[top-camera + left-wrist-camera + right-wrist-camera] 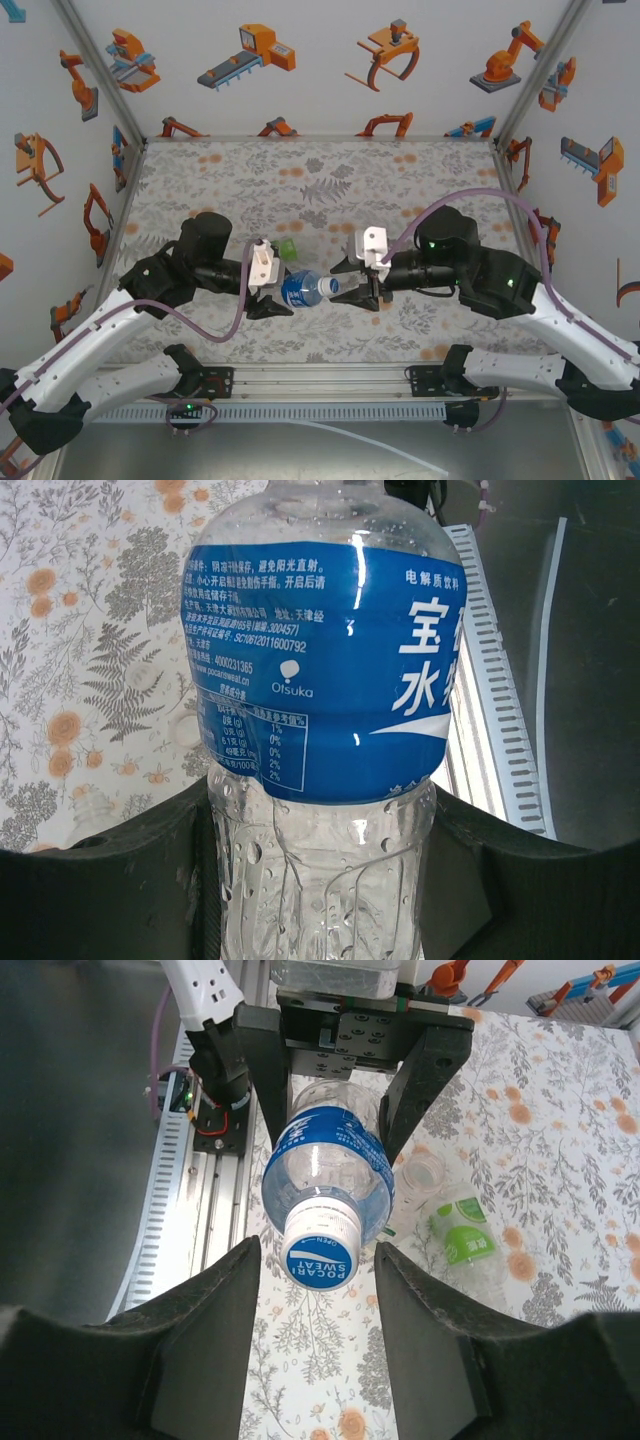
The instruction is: Screw on the bottle caps
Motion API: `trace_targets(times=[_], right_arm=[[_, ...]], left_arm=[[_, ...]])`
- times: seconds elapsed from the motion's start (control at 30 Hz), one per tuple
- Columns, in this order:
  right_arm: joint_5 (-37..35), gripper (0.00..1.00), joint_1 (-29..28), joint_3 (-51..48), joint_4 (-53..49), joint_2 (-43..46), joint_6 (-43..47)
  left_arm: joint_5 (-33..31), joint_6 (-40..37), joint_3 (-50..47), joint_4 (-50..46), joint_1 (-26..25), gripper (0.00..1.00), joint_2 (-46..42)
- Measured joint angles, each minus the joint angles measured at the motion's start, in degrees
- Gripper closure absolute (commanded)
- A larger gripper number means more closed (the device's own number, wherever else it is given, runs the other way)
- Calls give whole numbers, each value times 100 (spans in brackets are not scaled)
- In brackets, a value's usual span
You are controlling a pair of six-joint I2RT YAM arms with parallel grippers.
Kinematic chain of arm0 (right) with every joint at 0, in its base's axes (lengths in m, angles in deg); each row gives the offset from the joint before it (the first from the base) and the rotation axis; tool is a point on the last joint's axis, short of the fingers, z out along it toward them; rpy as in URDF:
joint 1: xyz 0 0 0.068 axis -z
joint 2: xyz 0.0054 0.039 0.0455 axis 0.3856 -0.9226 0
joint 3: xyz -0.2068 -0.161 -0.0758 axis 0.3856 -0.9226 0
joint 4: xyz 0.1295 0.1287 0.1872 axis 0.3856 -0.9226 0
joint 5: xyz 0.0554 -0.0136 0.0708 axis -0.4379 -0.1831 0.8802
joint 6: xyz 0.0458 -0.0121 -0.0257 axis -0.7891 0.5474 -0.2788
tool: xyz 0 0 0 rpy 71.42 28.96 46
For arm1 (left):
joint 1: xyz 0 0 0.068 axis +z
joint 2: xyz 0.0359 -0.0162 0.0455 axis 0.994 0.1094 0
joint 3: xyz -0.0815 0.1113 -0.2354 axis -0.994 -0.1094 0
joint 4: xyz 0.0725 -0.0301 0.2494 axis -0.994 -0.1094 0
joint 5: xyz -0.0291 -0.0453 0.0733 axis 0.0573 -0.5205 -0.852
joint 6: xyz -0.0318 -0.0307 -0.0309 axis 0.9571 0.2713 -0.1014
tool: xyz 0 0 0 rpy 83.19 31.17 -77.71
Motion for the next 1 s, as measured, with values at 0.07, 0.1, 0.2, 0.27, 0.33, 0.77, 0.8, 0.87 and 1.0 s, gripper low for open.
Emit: trace_targets(times=[0.07,0.1,0.2,0.27,0.33,0.77,0.8,0.87,1.0], right_arm=[[-2,54,0,-50,2,0,24],[0,55,2,-79,11,0,42],[2,64,0,-131,33,-9,70],[2,65,2,-136,39,-13,87],[4,65,2,-136,66,-13,85],[48,70,0,-284,374,7,-164],[35,75,0,-284,382,7,-175],[20,90,2,-284,378,11,-195],[-101,100,0,-310,428,15,-549]], left_arm=[[2,0,0,0,0,100,0],[2,0,0,0,0,100,0],[13,0,0,0,0,100,0],[22,2,0,-11,0,100,0],[37,4,0,-11,0,100,0],[44,31,0,-17,-24,100,35],[42,44,0,-17,-26,100,33],[44,76,0,-17,-24,100,35],[31,87,0,-24,-26,100,35]])
